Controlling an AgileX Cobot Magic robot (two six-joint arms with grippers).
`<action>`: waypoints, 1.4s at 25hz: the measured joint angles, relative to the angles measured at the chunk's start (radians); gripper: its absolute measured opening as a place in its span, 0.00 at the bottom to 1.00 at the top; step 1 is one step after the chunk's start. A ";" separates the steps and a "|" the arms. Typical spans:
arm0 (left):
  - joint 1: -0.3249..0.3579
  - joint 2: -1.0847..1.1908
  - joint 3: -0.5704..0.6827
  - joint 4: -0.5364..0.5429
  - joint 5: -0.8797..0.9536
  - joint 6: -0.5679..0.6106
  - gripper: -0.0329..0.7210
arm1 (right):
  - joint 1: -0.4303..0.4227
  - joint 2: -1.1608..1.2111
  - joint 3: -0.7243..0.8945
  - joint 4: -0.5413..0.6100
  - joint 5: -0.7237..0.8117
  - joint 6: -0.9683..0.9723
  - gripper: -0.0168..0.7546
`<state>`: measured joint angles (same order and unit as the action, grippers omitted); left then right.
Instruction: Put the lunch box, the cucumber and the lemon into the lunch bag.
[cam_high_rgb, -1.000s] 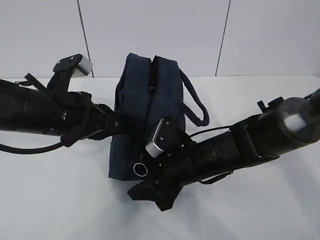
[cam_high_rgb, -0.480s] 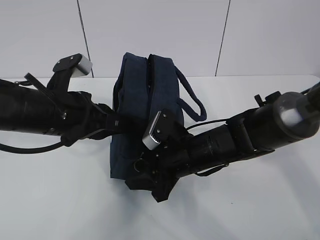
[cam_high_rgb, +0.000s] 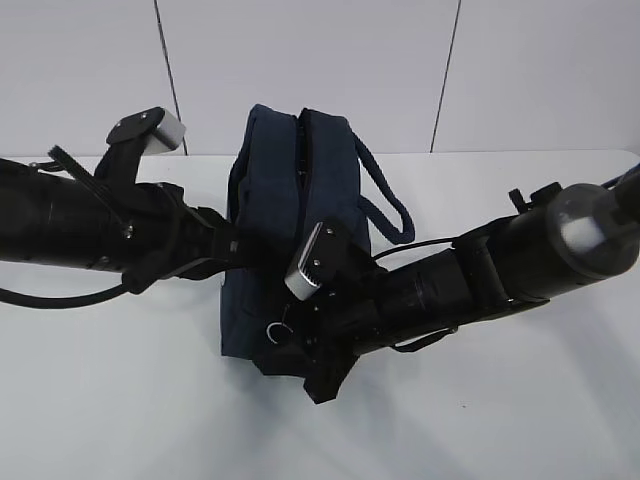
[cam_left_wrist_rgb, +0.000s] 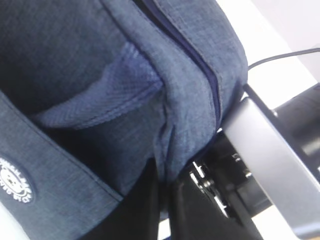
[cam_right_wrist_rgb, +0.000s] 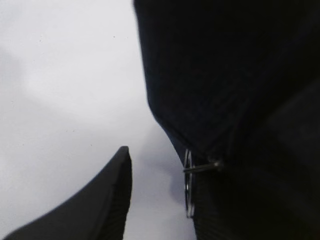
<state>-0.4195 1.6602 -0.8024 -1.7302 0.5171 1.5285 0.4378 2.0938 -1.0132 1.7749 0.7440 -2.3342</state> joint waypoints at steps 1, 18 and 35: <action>0.000 0.000 0.000 0.000 0.002 0.000 0.04 | 0.000 0.000 0.000 0.000 -0.002 0.000 0.41; 0.000 0.000 0.000 0.000 0.009 0.000 0.04 | 0.000 0.000 -0.002 0.000 -0.052 0.011 0.03; 0.000 0.000 0.000 0.000 0.011 0.000 0.04 | 0.000 0.000 -0.002 0.000 -0.061 0.042 0.09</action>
<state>-0.4195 1.6602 -0.8024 -1.7302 0.5278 1.5285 0.4378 2.0938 -1.0155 1.7749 0.6832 -2.2918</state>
